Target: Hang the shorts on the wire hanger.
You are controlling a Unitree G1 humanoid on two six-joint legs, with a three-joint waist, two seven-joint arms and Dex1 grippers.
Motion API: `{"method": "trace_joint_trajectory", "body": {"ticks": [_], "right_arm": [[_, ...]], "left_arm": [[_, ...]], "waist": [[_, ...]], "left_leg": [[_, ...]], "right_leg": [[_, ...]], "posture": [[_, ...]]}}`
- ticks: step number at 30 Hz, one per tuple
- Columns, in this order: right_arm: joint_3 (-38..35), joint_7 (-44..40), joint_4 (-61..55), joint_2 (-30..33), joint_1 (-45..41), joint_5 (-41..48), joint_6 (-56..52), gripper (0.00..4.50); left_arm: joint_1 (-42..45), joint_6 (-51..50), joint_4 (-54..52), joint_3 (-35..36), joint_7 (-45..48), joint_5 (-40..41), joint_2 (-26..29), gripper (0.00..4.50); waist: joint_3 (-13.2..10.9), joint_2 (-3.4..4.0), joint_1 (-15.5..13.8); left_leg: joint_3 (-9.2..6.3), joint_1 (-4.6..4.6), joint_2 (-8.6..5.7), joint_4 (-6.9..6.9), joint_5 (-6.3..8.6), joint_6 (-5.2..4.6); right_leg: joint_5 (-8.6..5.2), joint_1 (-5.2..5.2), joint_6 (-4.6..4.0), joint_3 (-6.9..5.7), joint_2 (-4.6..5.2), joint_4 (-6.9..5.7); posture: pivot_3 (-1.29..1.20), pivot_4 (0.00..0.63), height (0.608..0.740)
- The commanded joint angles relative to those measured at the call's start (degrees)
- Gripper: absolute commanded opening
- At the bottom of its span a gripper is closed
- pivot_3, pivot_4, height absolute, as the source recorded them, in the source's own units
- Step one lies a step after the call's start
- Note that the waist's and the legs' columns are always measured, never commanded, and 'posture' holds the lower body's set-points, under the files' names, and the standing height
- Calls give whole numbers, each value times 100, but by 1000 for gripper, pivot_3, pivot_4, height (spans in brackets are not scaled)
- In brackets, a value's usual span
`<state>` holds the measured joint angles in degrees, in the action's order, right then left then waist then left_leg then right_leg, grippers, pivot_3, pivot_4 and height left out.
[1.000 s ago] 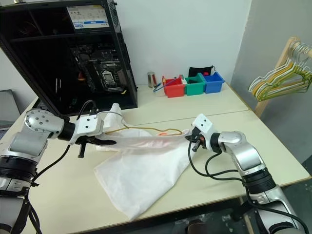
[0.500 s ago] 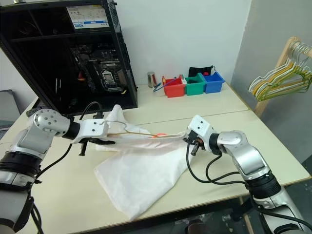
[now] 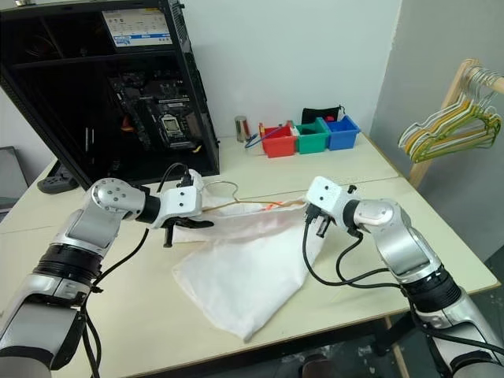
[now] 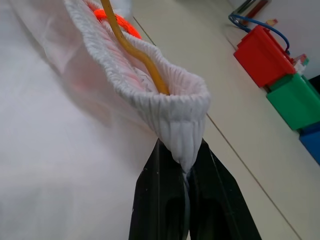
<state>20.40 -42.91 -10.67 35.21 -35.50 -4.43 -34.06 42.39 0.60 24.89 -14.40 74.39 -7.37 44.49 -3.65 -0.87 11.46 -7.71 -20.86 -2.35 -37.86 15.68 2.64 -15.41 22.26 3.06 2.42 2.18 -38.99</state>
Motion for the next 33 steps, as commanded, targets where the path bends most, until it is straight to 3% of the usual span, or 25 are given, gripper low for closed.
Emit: {"method": "trace_joint_trajectory", "body": {"ticks": [1,10,16,27,33], "right_arm": [[246,-273,-227,-111,-324,-112,575,56],[-31,-667,-141,199,-153,-138,693,56],[-33,-730,-218,117,-160,-75,604,56],[-164,-798,163,438,-65,-177,884,56],[-171,-800,62,391,-63,-140,793,56]], "left_arm": [[295,395,-210,-145,20,-16,-189,0],[402,1139,679,-273,52,-602,336,0],[633,1054,934,-350,-65,-688,172,0],[713,1357,1370,-624,111,-1083,574,0],[983,1347,1723,-635,-170,-1151,419,0]], "waist": [[0,0,12],[0,0,82],[0,0,114],[0,0,138],[0,0,149]], "left_leg": [[0,0,0,0,0,0],[-1,0,-1,0,0,0],[-2,-1,-2,0,0,0],[-1,-1,-2,0,0,0],[-1,-1,-2,0,0,0]], "right_leg": [[0,0,0,0,0,0],[0,-1,0,-2,2,2],[0,-2,1,-3,2,3],[0,-2,1,-4,2,3],[-1,-1,1,-3,1,2]], "posture": [[-234,0,740],[-245,0,740],[-240,0,740],[-255,0,740],[-256,2,740]]}}
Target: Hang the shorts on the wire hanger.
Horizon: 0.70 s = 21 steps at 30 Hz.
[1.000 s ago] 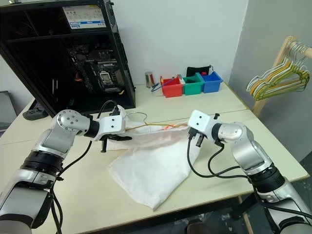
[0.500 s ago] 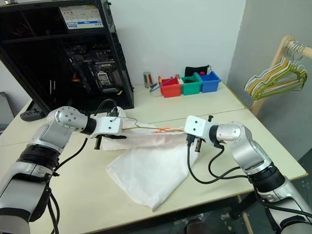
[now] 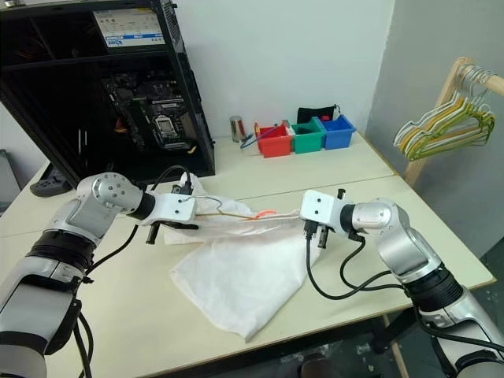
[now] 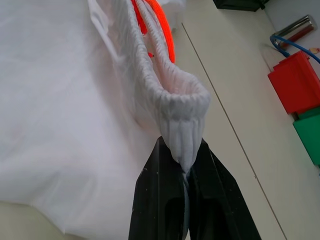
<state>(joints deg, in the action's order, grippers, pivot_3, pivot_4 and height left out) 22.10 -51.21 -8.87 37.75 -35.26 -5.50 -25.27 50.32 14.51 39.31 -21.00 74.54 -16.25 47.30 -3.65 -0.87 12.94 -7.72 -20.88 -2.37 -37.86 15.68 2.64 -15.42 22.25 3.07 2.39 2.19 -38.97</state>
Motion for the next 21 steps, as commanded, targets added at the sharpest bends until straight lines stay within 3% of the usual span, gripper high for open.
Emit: {"method": "trace_joint_trajectory", "body": {"ticks": [1,9,17,21], "right_arm": [[-311,34,-175,76,-126,-23,-145,56],[-30,175,-128,-449,-407,-137,-286,56],[79,66,-101,-383,-326,-320,-31,56],[26,-163,-219,-232,-314,-238,-42,946]], "left_arm": [[203,-61,274,31,-234,-236,79,0],[132,-437,-377,137,-290,139,-492,0],[136,-821,-782,320,-378,307,-682,0],[156,-749,-644,261,-492,152,-604,0]], "waist": [[0,0,2],[0,0,9],[0,0,10],[0,0,28]], "left_leg": [[0,0,0,0,0,0],[-2,-1,-1,-1,0,0],[-1,-1,-2,-1,0,0],[-2,0,-1,-1,0,0]], "right_leg": [[0,0,0,0,0,0],[0,0,1,0,0,-1],[0,0,0,1,2,-1],[1,0,-1,1,2,-1]], "posture": [[-256,2,740],[-249,2,740],[-251,0,740],[-251,0,740]]}}
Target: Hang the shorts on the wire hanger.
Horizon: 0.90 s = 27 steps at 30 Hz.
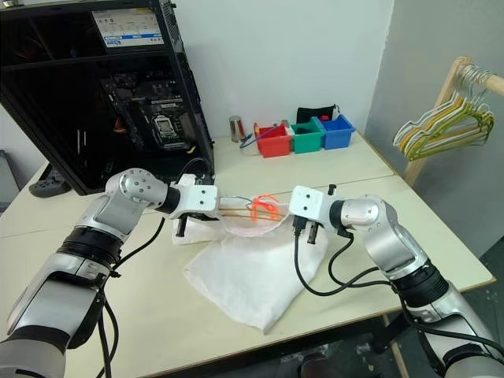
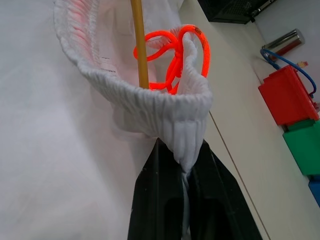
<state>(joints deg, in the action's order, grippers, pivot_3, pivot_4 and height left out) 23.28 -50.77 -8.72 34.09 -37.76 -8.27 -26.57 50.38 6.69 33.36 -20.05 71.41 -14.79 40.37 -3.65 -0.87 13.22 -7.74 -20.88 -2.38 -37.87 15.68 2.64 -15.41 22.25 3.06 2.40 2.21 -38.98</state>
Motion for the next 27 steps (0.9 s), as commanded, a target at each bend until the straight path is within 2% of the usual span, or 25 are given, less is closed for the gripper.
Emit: {"method": "trace_joint_trajectory", "body": {"ticks": [1,8,11,13,27], "right_arm": [[-113,-254,-264,179,-64,49,92,1104],[-308,-509,-510,474,-103,162,-88,2690],[-338,-701,-558,523,-84,342,-547,3309],[-226,-782,-438,568,-101,307,-828,3309],[576,-449,1819,-217,-998,-524,244,3309]], "left_arm": [[143,46,-26,157,-188,-6,91,0],[159,72,53,137,-309,-19,54,0],[195,111,79,130,-335,-2,10,0],[219,128,81,129,-335,13,-23,0],[86,9,-234,240,-356,98,15,0]], "waist": [[0,0,2],[0,0,48],[0,0,79],[0,0,102],[0,0,165]], "left_leg": [[0,0,0,0,0,0],[-1,0,0,1,0,0],[-1,0,0,0,0,0],[-1,0,0,0,0,0],[-1,-2,-4,2,0,0]], "right_leg": [[0,0,0,0,0,0],[-1,0,1,-1,3,0],[-1,-1,1,-1,4,1],[-1,-1,1,-1,7,1],[15,1,-25,0,10,1]], "posture": [[-259,0,740],[-265,0,740],[-268,0,740],[-271,0,740],[-221,0,740]]}}
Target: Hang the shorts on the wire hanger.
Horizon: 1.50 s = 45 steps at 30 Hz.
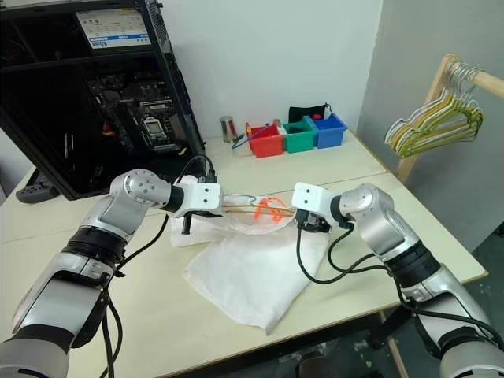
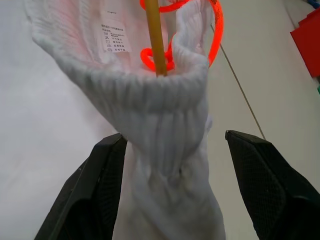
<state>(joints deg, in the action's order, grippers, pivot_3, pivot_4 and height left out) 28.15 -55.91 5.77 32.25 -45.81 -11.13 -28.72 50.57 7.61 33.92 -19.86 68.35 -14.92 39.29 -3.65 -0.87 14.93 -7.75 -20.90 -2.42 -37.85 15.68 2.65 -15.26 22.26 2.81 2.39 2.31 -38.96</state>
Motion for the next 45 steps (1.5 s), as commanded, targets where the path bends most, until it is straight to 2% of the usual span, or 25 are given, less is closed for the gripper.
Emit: {"method": "trace_joint_trajectory", "body": {"ticks": [1,5,6,8,12,14,18,27,29,37,40,45], "right_arm": [[128,39,498,-44,-207,-278,555,3309],[207,15,810,-44,-232,-466,999,3309],[187,20,858,-68,-236,-478,1034,2935],[157,48,993,-145,-267,-498,1089,2563],[148,360,1544,-390,-473,-694,1466,1589],[104,391,1671,-453,-560,-724,1523,1008],[90,386,1786,-489,-626,-761,1630,125],[36,341,1637,-502,-533,-822,1608,32],[-37,304,1576,-544,-502,-728,1431,0],[-143,374,1473,-660,-373,-646,1199,0],[-233,347,1399,-706,-277,-581,1065,0],[-315,381,1181,-638,39,-530,923,0]], "left_arm": [[31,-114,-343,240,-57,120,146,0],[-76,-223,-507,282,-72,153,233,0],[-89,-244,-531,290,-77,156,242,0],[-132,-281,-589,310,-82,165,273,0],[-253,-397,-737,356,-85,189,318,0],[-262,-421,-757,360,-76,181,322,0],[-261,-443,-767,361,-83,170,314,0],[-168,-296,-621,321,-127,159,262,0],[-147,-83,-569,388,-85,304,236,603],[-94,-201,-589,834,656,1151,519,2210],[-96,-460,-688,991,869,1413,659,2798],[-194,-1573,-1197,1511,1288,2150,1040,3802]], "waist": [[0,0,-15],[0,0,-52],[0,0,-55],[0,0,-56],[0,0,-61],[0,0,-69],[0,0,-83],[0,0,-80],[0,0,-81],[0,0,-73],[0,0,-71],[0,1,-77]], "left_leg": [[1,0,-1,-1,0,0],[2,1,-2,0,0,0],[2,1,-2,0,0,0],[1,1,-2,-1,0,0],[1,3,-2,0,0,0],[0,3,-1,-1,0,0],[1,3,-4,-1,0,0],[0,3,-4,-2,0,0],[0,3,-4,-2,0,0],[0,3,-1,-1,0,0],[-2,3,1,-1,0,0],[-3,2,0,-1,0,0]], "right_leg": [[0,0,1,1,0,0],[0,0,1,3,-1,-1],[0,0,1,2,-1,-1],[0,0,1,2,-1,-1],[0,1,0,4,-3,-2],[0,0,0,3,-3,-3],[0,0,0,4,-3,-3],[0,0,0,4,-3,-4],[0,0,0,4,-3,-4],[0,0,-1,4,-1,-4],[0,1,-1,3,-1,-4],[0,1,-1,2,-4,-4]], "posture": [[-221,0,740],[-193,0,740],[-193,0,740],[-193,0,740],[-174,0,740],[-174,0,740],[-174,0,740],[-184,0,740],[-190,0,740],[-190,0,740],[-176,0,740],[-161,0,740]]}}
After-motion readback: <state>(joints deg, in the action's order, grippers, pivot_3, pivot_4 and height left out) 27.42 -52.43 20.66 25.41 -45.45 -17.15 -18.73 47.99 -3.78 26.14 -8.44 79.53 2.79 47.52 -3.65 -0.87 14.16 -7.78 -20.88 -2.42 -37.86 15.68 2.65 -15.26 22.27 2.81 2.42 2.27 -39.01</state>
